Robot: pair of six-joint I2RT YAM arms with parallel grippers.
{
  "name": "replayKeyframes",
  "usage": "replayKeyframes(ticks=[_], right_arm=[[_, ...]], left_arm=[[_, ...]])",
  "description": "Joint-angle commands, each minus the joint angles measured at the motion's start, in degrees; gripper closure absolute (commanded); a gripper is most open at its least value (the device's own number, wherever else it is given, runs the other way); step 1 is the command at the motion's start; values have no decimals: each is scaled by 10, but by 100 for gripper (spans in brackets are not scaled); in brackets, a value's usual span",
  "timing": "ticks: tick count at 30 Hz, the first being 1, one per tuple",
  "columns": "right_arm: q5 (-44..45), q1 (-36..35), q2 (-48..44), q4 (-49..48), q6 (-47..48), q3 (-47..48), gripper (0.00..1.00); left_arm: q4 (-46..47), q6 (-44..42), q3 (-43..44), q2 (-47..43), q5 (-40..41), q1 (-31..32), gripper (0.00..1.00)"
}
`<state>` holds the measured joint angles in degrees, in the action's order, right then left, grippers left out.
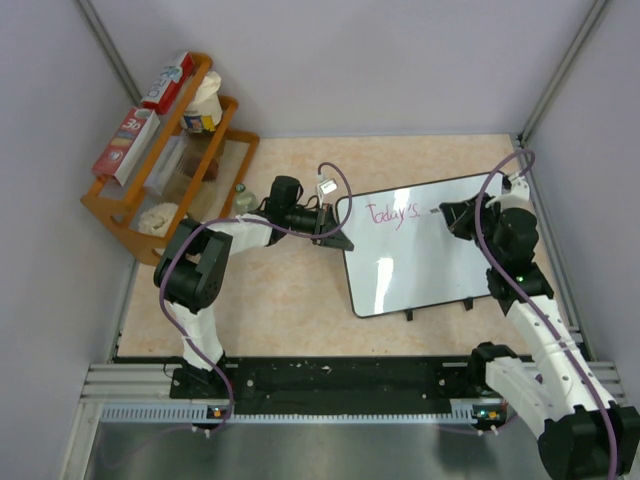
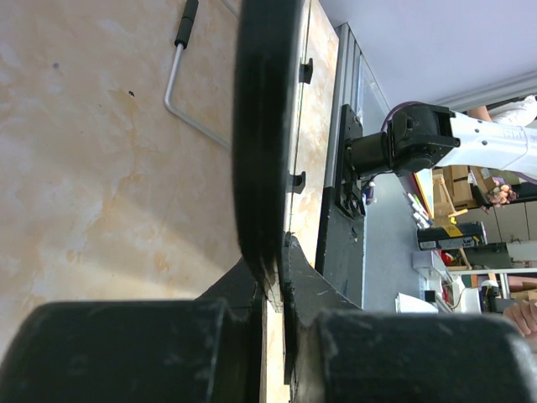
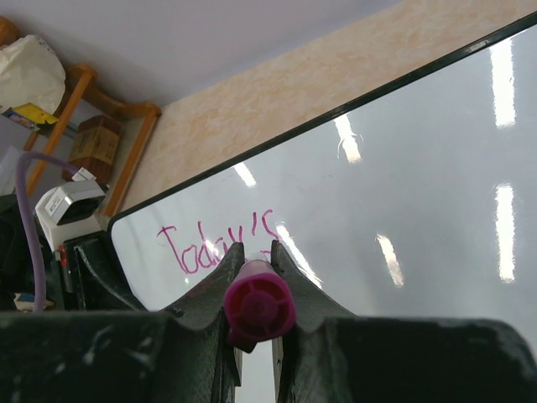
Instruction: Write a sentence on the whiteboard
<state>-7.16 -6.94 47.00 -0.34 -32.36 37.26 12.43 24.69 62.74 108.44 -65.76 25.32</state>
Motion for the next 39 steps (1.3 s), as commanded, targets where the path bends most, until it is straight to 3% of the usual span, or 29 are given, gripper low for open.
replayKeyframes(ticks=[1, 39], right_arm=[[7, 7, -3, -4, 15, 36, 100], [32, 7, 43, -25, 33, 78, 100]], left_arm=[[-50, -68, -20, -10, -3, 12, 100], [-50, -68, -19, -10, -2, 13, 100]])
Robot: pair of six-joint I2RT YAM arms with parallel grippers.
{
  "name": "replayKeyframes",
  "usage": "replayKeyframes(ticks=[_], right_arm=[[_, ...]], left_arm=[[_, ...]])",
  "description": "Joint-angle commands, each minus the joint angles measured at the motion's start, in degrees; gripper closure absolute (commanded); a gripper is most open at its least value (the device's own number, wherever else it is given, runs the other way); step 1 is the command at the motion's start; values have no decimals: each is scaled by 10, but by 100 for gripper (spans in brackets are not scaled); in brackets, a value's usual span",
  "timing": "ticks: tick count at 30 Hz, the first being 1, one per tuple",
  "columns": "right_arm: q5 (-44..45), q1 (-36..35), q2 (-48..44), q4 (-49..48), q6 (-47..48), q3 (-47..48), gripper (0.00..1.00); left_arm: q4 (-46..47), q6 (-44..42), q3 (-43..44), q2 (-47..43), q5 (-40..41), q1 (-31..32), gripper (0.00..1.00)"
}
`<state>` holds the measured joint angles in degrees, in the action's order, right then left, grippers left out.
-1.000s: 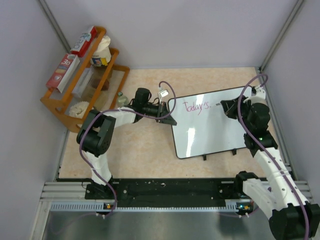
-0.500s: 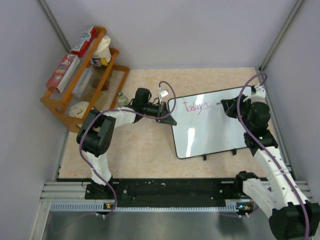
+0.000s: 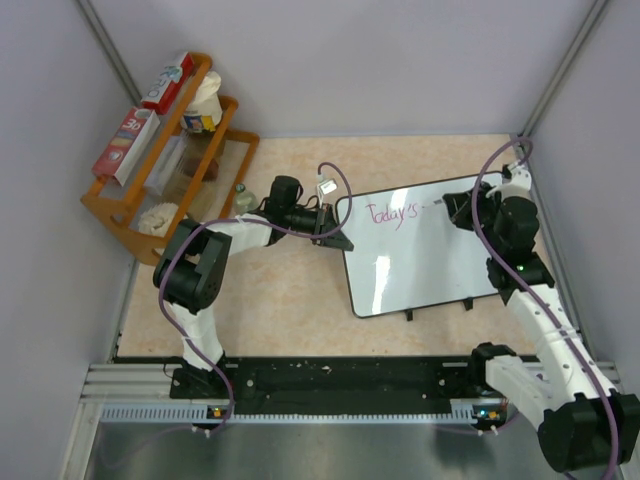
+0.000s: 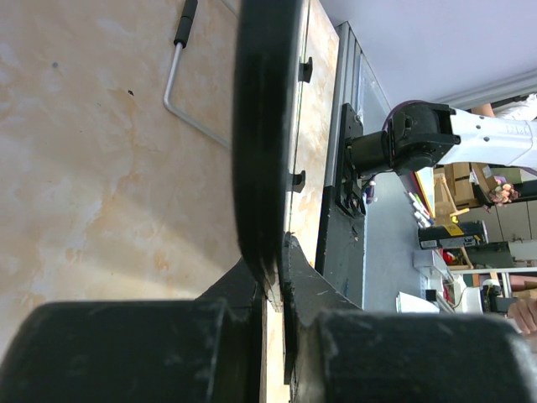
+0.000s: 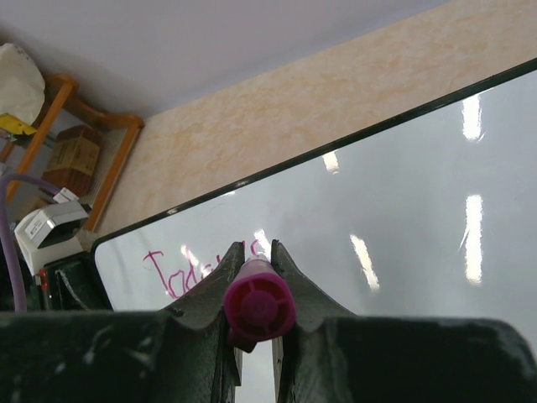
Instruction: Write a sentence on the whiteboard
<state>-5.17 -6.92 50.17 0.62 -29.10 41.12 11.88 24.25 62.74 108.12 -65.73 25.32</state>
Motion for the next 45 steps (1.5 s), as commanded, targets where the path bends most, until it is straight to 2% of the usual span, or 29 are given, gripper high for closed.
replayKeyframes(ticks=[1, 14, 25, 45], right_arm=[[12, 7, 17, -34, -1, 42, 100], [87, 7, 35, -43, 25, 62, 100], [111, 7, 74, -49, 30, 78, 100], [77, 7, 78, -41, 23, 52, 100]], left_arm=[[-45, -64, -21, -6, -4, 13, 100], [-46, -64, -19, -8, -4, 13, 100], [-47, -64, -21, -11, -5, 13, 100], [-47, -64, -22, -14, -5, 12, 100]])
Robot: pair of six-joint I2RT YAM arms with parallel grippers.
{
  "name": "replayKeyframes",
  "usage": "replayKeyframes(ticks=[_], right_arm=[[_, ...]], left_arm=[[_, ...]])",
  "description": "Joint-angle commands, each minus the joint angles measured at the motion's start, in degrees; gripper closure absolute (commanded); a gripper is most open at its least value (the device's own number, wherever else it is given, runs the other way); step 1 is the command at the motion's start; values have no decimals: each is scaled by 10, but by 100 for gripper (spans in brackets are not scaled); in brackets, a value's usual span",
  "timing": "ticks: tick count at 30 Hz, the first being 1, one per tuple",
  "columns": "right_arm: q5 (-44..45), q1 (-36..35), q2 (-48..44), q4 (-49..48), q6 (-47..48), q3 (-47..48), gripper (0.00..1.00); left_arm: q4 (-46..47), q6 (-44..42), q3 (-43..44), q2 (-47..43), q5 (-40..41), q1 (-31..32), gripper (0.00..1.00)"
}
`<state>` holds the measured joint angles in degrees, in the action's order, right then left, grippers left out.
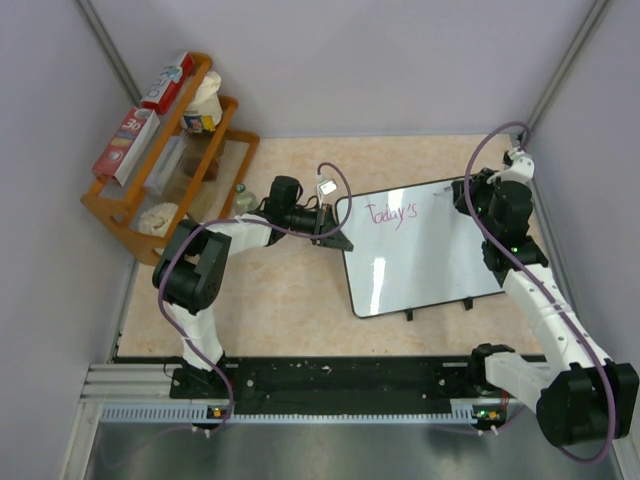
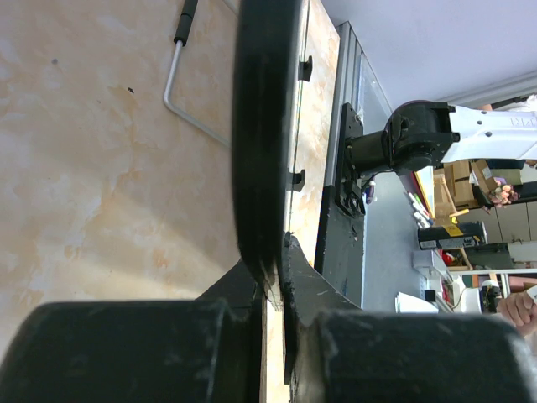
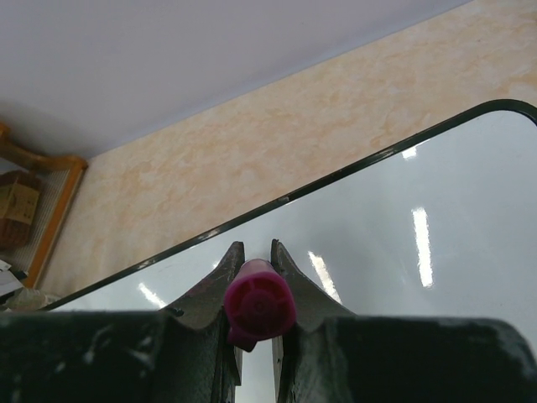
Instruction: Write a sentence on the whiteboard
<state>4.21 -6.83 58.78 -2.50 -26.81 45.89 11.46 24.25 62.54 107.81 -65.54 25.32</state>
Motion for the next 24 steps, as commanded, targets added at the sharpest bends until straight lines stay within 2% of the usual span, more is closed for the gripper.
replayKeyframes(ticks=[1, 24], right_arm=[[-19, 7, -8, -9, 1, 2, 100], [-40, 6, -67, 47, 12, -53, 100]], left_arm=[[-42, -64, -20, -12, -7, 13, 100], [-43, -65, -21, -14, -6, 12, 100]])
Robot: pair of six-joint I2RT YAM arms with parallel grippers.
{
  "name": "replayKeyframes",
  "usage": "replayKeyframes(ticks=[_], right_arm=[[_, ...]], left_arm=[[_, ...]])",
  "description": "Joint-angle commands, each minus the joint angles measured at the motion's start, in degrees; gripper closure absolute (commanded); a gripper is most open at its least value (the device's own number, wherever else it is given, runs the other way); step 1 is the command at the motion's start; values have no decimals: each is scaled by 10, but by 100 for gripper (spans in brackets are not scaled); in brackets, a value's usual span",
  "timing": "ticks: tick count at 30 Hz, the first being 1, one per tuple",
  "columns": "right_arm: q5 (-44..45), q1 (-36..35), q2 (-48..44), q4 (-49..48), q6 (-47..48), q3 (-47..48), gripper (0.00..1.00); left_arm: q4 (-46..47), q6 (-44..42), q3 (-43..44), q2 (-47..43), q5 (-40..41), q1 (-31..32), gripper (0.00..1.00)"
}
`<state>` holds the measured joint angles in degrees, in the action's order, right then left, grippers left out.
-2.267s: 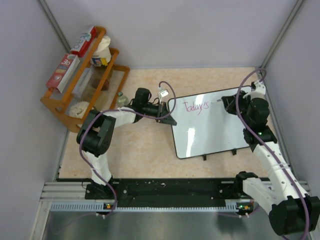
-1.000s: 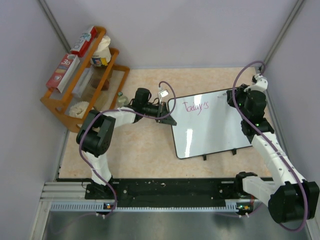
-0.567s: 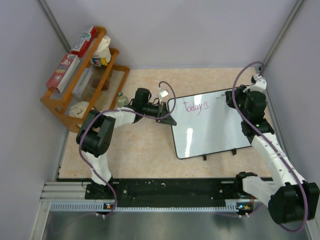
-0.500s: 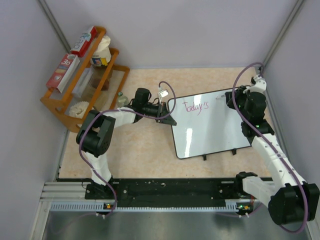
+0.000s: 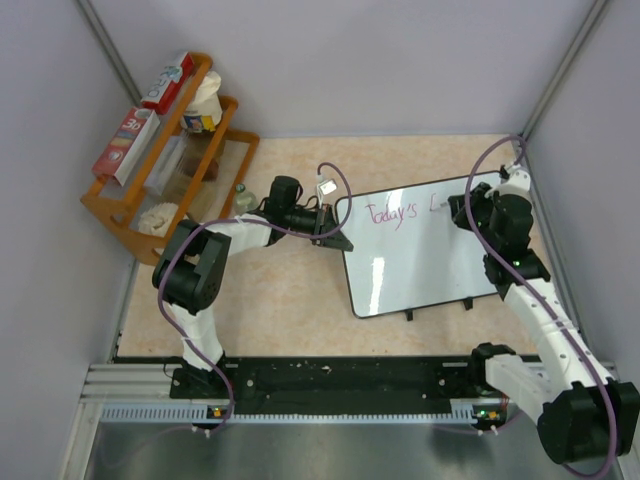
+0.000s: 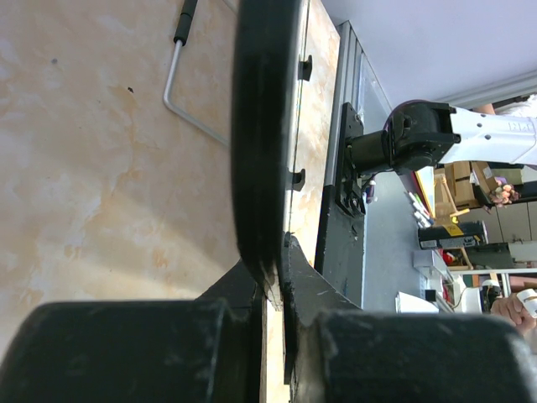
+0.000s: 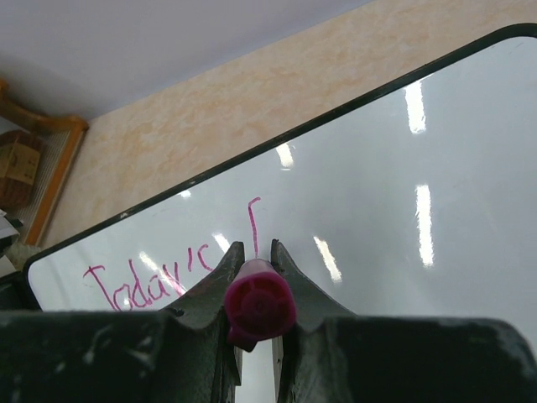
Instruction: Write a sentence on the whiteboard
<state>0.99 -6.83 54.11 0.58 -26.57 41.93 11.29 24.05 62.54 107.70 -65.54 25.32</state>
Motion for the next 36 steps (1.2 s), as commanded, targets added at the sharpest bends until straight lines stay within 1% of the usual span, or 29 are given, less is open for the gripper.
replayKeyframes(ticks=[1, 11, 19, 26, 32, 36], right_arm=[[-7, 6, -22, 18, 10, -15, 100], [-53, 6, -42, 19, -1, -17, 100], [-50, 6, -59, -21, -30, 9, 100], [-35, 6, -7, -29, -18, 46, 100], [-20, 6, 20, -37, -11, 44, 100], [-13, 5, 18, -34, -6, 34, 100]], left_arm=[[-43, -63, -20, -13, -6, 13, 100], [-42, -63, -20, -12, -6, 13, 100], [-43, -64, -21, -11, -6, 13, 100], [-43, -64, -21, -10, -5, 13, 100], [-43, -64, -21, -10, -6, 13, 100], [-43, -64, -20, -8, -6, 12, 100]])
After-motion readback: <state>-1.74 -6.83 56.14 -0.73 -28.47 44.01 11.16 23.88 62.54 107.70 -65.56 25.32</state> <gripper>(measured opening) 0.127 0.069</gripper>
